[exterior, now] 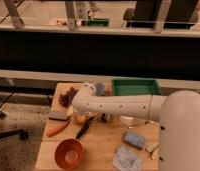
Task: Place apple in tray
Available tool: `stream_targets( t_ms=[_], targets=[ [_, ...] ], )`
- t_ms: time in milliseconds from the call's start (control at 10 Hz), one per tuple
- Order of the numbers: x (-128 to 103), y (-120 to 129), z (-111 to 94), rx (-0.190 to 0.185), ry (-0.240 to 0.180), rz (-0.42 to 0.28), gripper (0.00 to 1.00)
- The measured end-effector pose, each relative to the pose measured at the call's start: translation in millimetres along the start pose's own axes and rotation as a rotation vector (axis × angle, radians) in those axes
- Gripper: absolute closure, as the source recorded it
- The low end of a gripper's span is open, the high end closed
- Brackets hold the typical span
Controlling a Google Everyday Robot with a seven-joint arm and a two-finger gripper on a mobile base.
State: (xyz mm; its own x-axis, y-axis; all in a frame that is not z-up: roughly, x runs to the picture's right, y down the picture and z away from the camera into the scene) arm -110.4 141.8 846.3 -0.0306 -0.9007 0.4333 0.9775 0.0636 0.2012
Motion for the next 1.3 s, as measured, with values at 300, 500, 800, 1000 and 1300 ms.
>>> stream_targets(
  t_ms=[300,500,800,1000,1300],
  targets=[
    [1.2,3.2,8.7,-0.013,-0.002,-0.002,0.2],
    [1.6,3.9,14.3,-0.019,-0.004,-0.004,0.22],
    [0.7,6.1,16.7,-0.028,-0.008,-0.005,0.49],
    [0.6,6.2,15.4,-0.031,-0.008,-0.003,0.69],
    [1.5,6.2,10.3,-0.037,-0.007,-0.002,0.98]
  ],
)
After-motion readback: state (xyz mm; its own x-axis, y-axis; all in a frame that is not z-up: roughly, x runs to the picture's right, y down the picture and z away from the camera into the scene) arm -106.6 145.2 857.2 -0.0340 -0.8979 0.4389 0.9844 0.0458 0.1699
